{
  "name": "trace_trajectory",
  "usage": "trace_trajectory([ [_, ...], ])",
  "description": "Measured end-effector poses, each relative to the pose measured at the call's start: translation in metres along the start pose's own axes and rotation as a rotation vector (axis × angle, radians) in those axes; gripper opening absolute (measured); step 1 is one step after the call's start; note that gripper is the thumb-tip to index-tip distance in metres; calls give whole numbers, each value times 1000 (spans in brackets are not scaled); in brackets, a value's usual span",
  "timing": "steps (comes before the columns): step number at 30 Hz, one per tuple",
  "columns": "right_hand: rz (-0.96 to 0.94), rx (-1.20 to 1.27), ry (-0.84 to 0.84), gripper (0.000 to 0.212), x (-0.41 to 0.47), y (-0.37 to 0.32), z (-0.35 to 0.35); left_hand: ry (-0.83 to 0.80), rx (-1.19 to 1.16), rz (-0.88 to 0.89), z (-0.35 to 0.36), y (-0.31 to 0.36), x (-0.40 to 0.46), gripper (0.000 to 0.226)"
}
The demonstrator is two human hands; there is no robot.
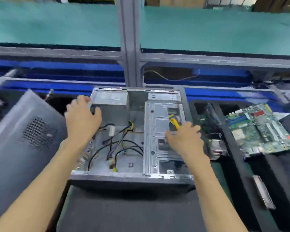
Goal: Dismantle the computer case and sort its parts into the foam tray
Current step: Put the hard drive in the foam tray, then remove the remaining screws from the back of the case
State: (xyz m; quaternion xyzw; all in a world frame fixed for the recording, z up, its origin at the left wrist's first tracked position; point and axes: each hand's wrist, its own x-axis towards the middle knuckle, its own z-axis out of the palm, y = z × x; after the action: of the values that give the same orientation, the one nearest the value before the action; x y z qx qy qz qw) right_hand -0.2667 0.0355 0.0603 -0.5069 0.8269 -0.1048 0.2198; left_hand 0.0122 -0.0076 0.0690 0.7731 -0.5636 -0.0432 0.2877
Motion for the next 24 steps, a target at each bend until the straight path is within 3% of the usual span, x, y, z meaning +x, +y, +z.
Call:
trace_trajectory([
  [2, 10, -20, 34, 74, -2, -2, 3, -162, 78, -175, 0, -51, 8, 56],
  [4, -2, -59, 80, 82, -8, -4, 7, -420, -95, -311, 7, -75, 8, 69],
  [6, -17, -100, 107, 88, -12, -7, 9, -544, -268, -366, 11, -78, 5, 64],
  [9, -44, -104, 133, 87, -2, -6, 4, -503, -371, -402, 9, -70, -9, 45],
  [13, -203, -114, 229, 63, 28, -4, -10, -325, -583, -563, 11, -52, -51, 45],
  [15, -267, -110, 200, 53, 46, -12, -19, -213, -707, -658, 16, -32, -80, 47],
  [19, -385, 64, 234, 38, 54, -33, -32, -61, -863, -861, 35, 4, -129, 48],
  [21, -431, 161, 335, 41, 37, -28, -33, -19, -771, -816, 38, 5, -130, 49],
  [24, -449, 342, 439, 41, 10, 5, -29, 97, -608, -604, 32, -12, -85, 70],
])
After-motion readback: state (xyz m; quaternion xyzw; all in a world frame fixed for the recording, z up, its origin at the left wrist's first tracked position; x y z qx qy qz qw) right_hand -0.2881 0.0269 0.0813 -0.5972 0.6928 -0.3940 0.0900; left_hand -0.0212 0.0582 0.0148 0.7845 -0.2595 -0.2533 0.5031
